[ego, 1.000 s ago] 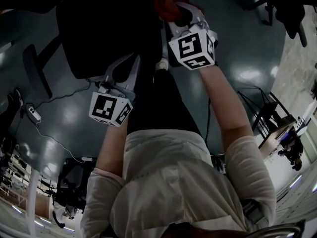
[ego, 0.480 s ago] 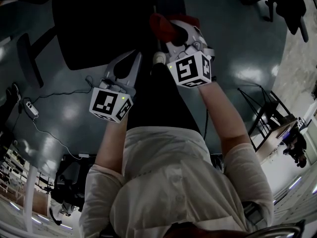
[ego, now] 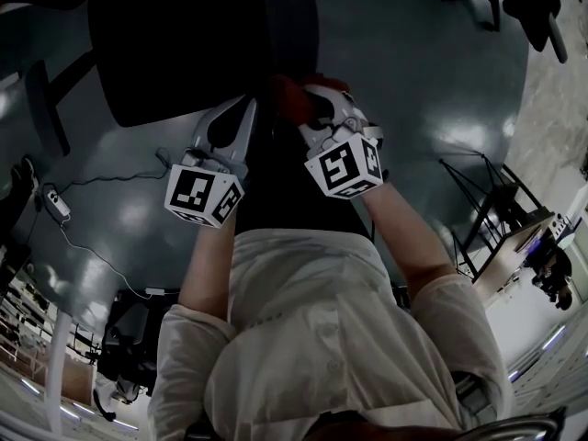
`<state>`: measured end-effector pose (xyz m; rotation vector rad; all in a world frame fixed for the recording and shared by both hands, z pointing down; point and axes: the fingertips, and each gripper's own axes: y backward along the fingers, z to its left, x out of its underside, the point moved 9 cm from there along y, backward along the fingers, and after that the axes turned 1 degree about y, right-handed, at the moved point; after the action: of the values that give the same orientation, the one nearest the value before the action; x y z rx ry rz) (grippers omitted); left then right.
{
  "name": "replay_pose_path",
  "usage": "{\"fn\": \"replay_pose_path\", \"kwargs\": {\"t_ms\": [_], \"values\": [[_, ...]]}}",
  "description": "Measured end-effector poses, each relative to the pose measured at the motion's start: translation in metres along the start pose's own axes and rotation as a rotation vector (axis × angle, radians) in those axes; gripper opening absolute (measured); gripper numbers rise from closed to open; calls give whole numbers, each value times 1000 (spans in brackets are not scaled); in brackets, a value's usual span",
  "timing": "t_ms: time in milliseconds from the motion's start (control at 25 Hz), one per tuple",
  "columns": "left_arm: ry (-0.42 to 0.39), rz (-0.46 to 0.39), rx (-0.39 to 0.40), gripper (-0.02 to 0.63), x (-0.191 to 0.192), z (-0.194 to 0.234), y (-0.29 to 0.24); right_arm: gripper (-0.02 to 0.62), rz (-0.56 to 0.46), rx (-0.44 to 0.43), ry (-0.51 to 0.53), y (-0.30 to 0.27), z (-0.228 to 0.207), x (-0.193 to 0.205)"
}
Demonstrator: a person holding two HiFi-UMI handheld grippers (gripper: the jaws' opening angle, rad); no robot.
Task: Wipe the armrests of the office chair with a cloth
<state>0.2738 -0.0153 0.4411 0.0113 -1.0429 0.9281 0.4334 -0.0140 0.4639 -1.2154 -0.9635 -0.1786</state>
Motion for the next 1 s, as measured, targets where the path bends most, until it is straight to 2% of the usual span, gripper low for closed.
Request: {"fn": "replay_pose_path", "kwargs": {"t_ms": [80,200,360,480,560,760,1000], "values": [[-4,-8,6,17,-2,-7,-2,54,22,-37,-30,7,2,6],[-4,-11,9,17,-7,-11,-6,55,-29,25,-64,22,-20,7],[-7,3,11,17,-12,-10,-12,55,-91,154,-74,16,-96,-2],[-9,19,5,17,-15,-7,-15,54,-113,207,-100,-6,-158,-11],[-8,28,-1,17,-16,-4,-17,55,-137,210,-168,-23,-189,-15],[2,46,-16,17,-16,0,-17,54,-199,196,-445,-57,-231,-19],[21,57,-25,17,-14,3,-22,54,-245,116,-555,-83,-232,-20]]}}
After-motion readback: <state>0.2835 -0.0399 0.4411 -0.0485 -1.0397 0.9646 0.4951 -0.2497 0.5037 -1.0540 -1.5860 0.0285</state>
